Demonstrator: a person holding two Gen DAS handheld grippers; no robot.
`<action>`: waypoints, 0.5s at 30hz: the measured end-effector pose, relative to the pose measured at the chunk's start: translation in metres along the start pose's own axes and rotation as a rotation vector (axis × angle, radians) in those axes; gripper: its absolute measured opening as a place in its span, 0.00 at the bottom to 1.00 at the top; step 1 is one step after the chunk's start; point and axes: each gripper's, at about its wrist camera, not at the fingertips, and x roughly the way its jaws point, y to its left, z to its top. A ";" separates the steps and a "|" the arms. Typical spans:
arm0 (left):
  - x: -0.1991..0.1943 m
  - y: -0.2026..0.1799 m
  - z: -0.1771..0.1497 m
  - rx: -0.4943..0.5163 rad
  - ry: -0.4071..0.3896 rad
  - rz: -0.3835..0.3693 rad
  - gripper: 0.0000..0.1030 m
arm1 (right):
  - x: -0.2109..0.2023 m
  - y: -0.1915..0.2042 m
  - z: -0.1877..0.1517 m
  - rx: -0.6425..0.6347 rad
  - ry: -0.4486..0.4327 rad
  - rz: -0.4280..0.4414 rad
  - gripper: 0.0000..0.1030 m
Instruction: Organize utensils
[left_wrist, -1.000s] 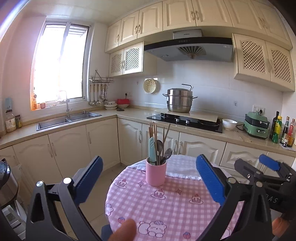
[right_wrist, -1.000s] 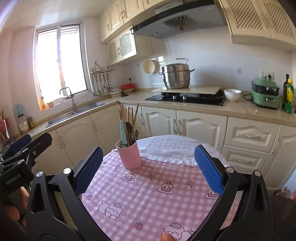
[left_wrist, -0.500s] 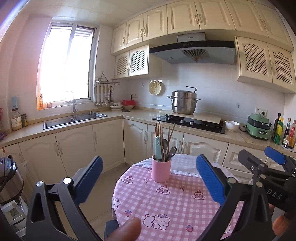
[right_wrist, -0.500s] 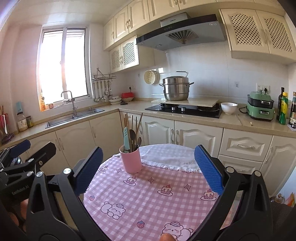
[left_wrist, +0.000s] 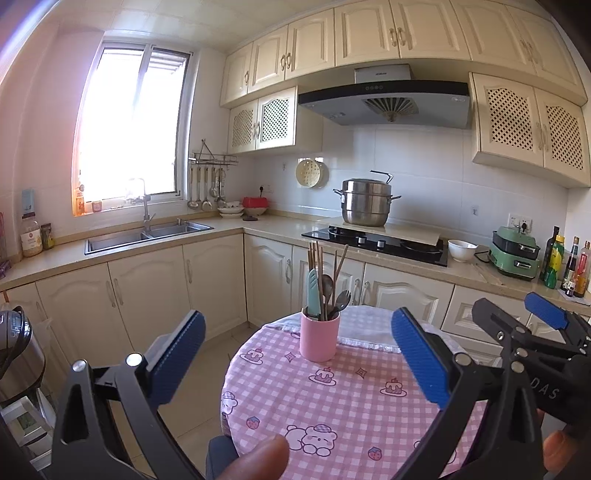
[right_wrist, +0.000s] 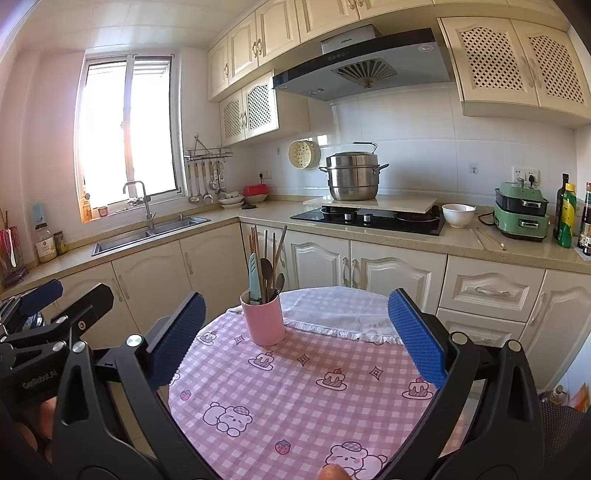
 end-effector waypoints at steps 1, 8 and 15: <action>0.000 0.000 0.000 0.001 0.000 0.002 0.96 | 0.000 0.000 0.000 0.001 0.000 0.000 0.94; 0.001 0.000 0.000 -0.003 0.006 -0.001 0.96 | 0.000 0.001 -0.001 0.002 0.003 -0.001 0.94; 0.001 0.001 0.000 -0.002 0.000 0.009 0.96 | 0.001 0.000 -0.001 0.003 0.003 0.001 0.94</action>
